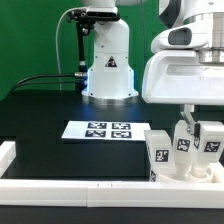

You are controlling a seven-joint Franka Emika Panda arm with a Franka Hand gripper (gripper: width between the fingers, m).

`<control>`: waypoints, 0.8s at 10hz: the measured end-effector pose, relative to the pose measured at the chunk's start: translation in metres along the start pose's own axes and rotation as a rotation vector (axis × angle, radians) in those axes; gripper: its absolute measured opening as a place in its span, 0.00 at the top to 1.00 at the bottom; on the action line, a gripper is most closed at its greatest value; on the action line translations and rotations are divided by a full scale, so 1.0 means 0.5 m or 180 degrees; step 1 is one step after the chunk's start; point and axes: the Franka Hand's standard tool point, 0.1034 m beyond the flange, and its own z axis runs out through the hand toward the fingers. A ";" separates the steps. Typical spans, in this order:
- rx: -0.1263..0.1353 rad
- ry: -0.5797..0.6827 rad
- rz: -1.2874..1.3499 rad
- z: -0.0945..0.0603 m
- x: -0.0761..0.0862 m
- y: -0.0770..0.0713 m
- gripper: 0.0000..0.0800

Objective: Assemble stool

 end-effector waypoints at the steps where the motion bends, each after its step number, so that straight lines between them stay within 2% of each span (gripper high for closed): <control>1: 0.0006 0.0003 0.0004 0.000 0.001 -0.006 0.58; 8: -0.0009 0.0057 0.0021 0.004 0.007 0.006 0.58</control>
Offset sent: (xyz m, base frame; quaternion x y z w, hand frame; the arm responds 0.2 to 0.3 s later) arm 0.0025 -0.0058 -0.0100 -0.0031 0.0146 -0.0066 0.9999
